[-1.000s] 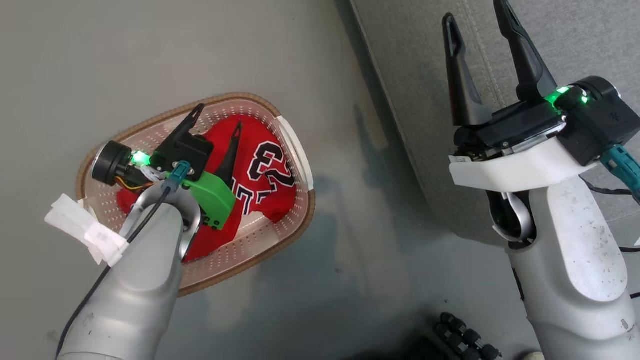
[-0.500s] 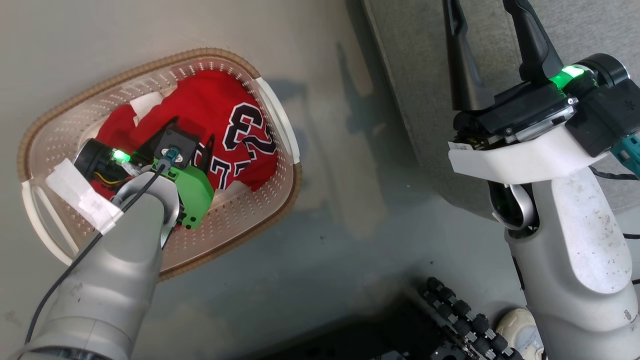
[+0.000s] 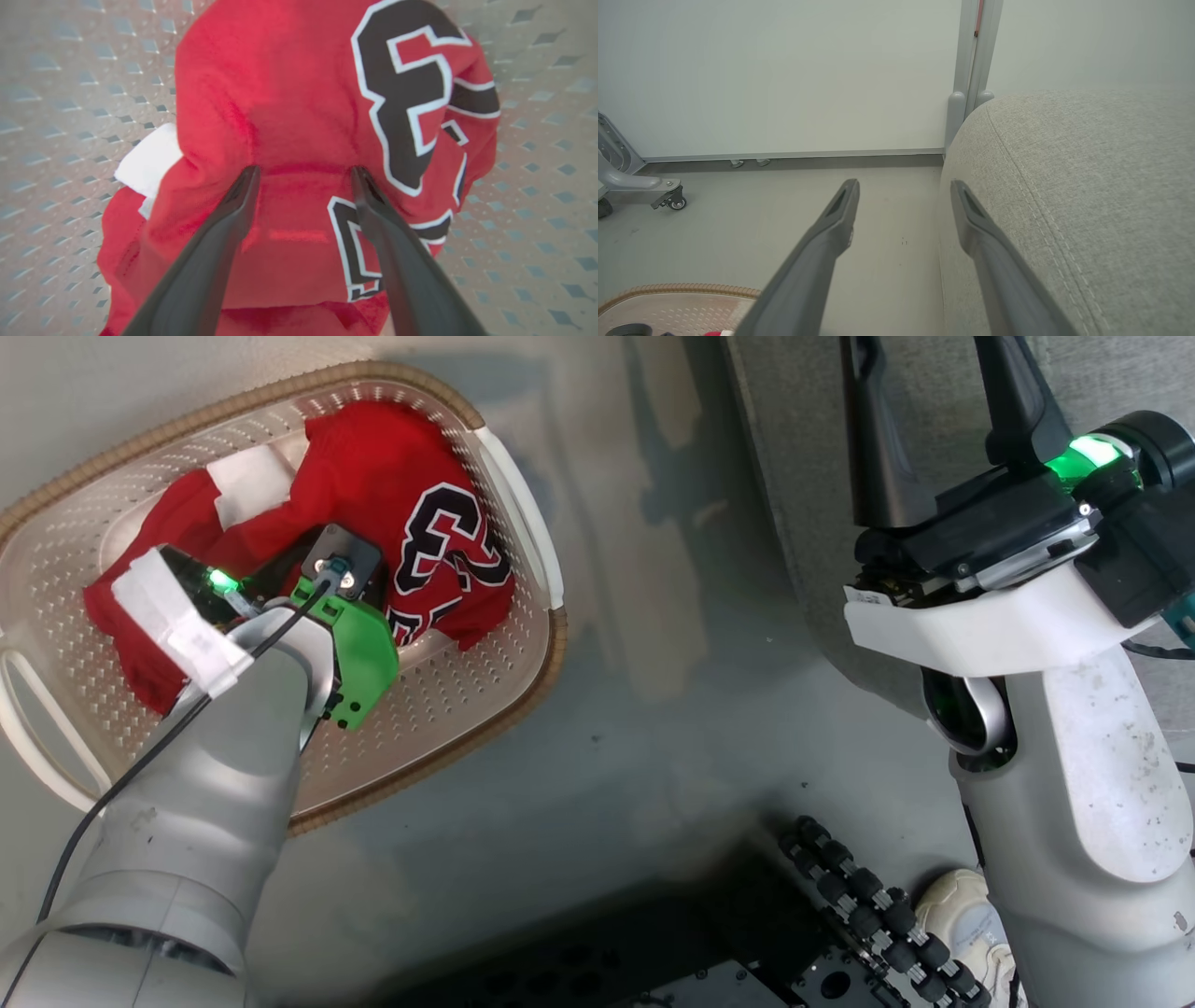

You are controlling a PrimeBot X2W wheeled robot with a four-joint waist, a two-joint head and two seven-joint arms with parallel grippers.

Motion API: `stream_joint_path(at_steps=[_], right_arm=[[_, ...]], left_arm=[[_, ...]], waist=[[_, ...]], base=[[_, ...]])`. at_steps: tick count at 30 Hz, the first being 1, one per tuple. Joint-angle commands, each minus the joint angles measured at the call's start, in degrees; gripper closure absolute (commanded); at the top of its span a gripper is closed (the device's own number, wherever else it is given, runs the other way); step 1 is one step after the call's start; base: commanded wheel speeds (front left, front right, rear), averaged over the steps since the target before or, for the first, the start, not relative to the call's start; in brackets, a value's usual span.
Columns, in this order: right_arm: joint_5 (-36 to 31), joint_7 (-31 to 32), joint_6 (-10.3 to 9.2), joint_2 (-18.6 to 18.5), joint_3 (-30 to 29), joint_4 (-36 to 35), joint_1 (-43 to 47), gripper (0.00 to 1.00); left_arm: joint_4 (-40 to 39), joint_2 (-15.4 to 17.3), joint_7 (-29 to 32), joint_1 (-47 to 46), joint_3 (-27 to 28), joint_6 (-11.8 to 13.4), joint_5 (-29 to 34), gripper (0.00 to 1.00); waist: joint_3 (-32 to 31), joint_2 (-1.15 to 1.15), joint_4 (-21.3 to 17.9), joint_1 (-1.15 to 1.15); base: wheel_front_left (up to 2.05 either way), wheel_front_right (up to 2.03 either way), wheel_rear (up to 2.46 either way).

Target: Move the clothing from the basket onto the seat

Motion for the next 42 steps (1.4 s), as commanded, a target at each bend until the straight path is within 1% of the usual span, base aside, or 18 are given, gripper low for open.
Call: stream_joint_path(at_steps=[1, 11, 12, 14, 19, 26, 32, 36, 42], right_arm=[[-0.48, -0.13, -0.02, -0.14, -0.27, -0.44, -0.55, 0.00], [-1.65, -0.13, -0.02, -0.14, -0.51, -2.14, -0.12, 0.00], [-1.83, -0.12, -0.02, -0.14, -0.52, -2.30, -0.07, 0.00], [-2.09, -0.12, -0.02, -0.14, -0.57, -2.51, 0.00, 0.00], [-2.15, -0.12, -0.02, -0.14, -0.39, -2.57, -0.37, 0.00], [-2.04, -0.13, -0.02, -0.14, -0.42, -1.80, -0.41, 0.00], [-2.37, -0.12, -0.02, -0.14, -0.70, -0.76, 0.66, 0.00], [-2.90, -0.12, -0.02, -0.15, -0.82, 0.56, 1.80, 0.00], [-3.80, -0.12, -0.02, -0.17, -0.85, 3.06, 3.69, 0.00]], left_arm=[[0.37, -0.04, 1.06, -1.18, -0.23, -0.09, -0.24, 0.00], [0.82, -0.66, 8.21, -2.41, -2.66, -0.12, 0.20, 0.00], [0.85, -0.78, 8.56, -2.46, -2.92, -0.12, 0.22, 0.16], [0.83, -0.95, 8.58, -2.74, -3.54, -0.11, 0.53, 1.00], [0.86, -1.00, 9.40, -3.11, -4.68, -0.10, 0.79, 1.00], [0.79, -1.98, 5.52, -2.94, -5.42, -0.14, -0.50, 1.00], [0.80, -3.33, 0.74, -1.59, -6.31, -0.17, -1.90, 1.00], [0.55, -3.86, -1.96, -0.27, -7.10, -0.18, -4.00, 1.00], [-2.19, -4.21, -4.71, 3.27, -10.46, -0.18, -7.22, 1.00]], waist=[[1.18, 0.00, 0.31, 0.00], [3.24, 0.00, 0.94, 0.00], [3.35, 0.00, 1.02, 0.00], [3.50, 0.00, 1.16, 0.00], [3.50, 0.00, 1.38, 0.00], [1.36, 0.00, 1.99, 0.00], [-2.85, 0.00, 3.20, 0.00], [-6.54, 0.00, 4.36, 0.00], [-12.95, 0.00, 5.99, 0.00]], base=[[0.00, 0.00, 0.00], [0.00, 0.00, 0.00], [0.00, 0.00, 0.00], [0.00, 0.00, 0.00], [0.00, 0.00, 0.00], [0.00, 0.00, 0.00], [0.00, 0.00, 0.00], [0.00, 0.00, 0.00], [0.00, 0.00, 0.00]])
